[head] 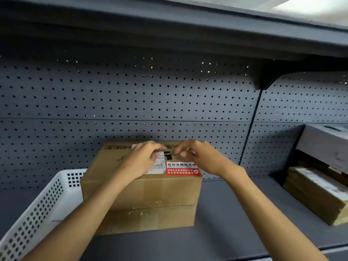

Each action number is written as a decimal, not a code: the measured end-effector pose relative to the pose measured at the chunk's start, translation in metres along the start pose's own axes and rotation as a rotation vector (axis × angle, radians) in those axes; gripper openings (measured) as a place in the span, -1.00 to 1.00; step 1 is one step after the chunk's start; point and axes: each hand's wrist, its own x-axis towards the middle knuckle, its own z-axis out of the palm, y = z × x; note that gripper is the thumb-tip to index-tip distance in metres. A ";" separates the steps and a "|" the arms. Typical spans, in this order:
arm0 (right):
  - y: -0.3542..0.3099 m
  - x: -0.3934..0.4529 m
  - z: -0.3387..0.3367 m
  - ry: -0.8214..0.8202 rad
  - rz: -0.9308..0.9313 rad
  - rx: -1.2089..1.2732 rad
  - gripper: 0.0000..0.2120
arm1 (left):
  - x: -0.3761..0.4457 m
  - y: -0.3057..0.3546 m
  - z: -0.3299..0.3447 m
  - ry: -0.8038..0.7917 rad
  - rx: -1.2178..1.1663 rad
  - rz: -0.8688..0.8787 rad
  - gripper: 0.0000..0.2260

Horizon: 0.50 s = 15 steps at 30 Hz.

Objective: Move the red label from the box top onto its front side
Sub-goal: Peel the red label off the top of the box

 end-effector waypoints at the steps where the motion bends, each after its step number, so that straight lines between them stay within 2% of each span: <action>1: 0.003 0.004 0.003 -0.051 -0.010 0.054 -0.82 | 0.002 -0.002 0.002 -0.035 0.015 -0.025 -0.70; 3: 0.003 0.010 0.008 -0.117 -0.056 0.094 -0.82 | 0.004 -0.008 0.005 -0.063 0.023 -0.049 -0.68; 8: -0.003 0.032 0.015 -0.163 -0.112 0.093 -0.91 | 0.010 -0.022 0.010 -0.097 -0.061 -0.082 -0.69; 12: -0.007 0.041 0.014 -0.228 -0.141 -0.004 -0.82 | 0.009 -0.024 0.010 -0.118 -0.067 -0.084 -0.68; 15: -0.009 0.044 0.012 -0.263 -0.130 -0.031 -0.82 | 0.008 -0.026 0.010 -0.127 -0.095 -0.091 -0.68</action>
